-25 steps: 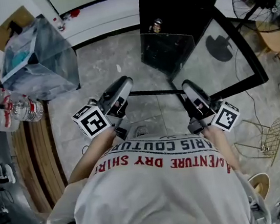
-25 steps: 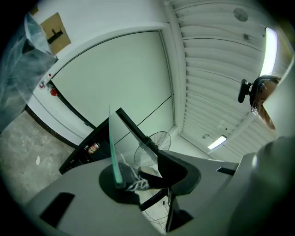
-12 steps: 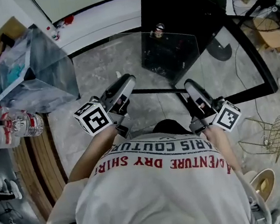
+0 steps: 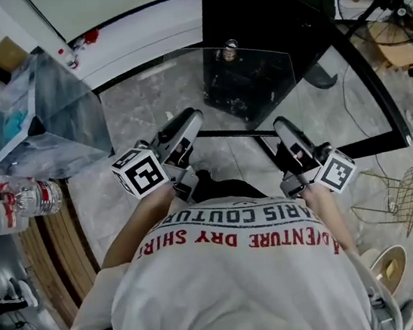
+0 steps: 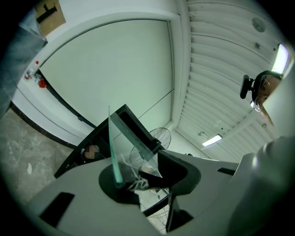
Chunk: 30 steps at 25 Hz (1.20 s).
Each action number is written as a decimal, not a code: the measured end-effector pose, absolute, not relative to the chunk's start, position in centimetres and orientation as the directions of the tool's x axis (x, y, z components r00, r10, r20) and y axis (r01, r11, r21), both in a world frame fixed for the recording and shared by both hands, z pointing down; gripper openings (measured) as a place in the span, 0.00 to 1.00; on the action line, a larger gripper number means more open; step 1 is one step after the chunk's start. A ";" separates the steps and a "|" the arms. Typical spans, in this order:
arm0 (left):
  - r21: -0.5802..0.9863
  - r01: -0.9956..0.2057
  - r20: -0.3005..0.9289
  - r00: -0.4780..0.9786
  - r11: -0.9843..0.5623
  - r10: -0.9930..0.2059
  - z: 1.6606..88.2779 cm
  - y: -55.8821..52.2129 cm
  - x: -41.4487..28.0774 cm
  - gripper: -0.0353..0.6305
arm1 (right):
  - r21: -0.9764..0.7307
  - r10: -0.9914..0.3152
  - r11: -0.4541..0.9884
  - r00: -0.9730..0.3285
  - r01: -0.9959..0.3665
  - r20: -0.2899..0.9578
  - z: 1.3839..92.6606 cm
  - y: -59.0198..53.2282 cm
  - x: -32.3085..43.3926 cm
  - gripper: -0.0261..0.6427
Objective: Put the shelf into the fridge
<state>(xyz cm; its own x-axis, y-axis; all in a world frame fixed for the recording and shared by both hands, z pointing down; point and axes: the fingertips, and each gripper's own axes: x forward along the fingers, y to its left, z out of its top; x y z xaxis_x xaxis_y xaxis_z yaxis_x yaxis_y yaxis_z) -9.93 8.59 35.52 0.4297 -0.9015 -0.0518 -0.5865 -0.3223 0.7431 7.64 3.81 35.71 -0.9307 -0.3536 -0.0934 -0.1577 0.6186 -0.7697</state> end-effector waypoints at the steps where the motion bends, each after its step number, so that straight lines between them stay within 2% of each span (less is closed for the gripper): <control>1: 0.746 -0.583 -0.047 0.436 -0.322 -0.899 35.7 7.8 -10.2 0.25 | -0.768 -0.360 0.619 -0.929 -0.168 -0.087 35.8 3.2 7.4 0.21; 17: 0.771 -0.524 0.018 0.587 -0.363 -0.810 37.0 -4.1 -12.6 0.25 | -0.791 -0.517 0.539 -0.855 -0.288 -0.041 37.0 -5.7 5.4 0.21; 30: 0.767 -0.487 0.040 0.685 -0.417 -0.727 37.5 -8.1 -11.9 0.26 | -0.799 -0.617 0.488 -0.786 -0.352 -0.030 37.5 -7.4 6.1 0.21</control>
<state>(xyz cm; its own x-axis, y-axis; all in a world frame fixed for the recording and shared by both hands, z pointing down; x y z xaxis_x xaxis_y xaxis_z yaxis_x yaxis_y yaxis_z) -11.92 -8.10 37.48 0.6850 -0.7275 0.0398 -0.4873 -0.4169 0.7673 6.05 -7.42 37.52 -0.7864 -0.6169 -0.0303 -0.3517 0.4876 -0.7991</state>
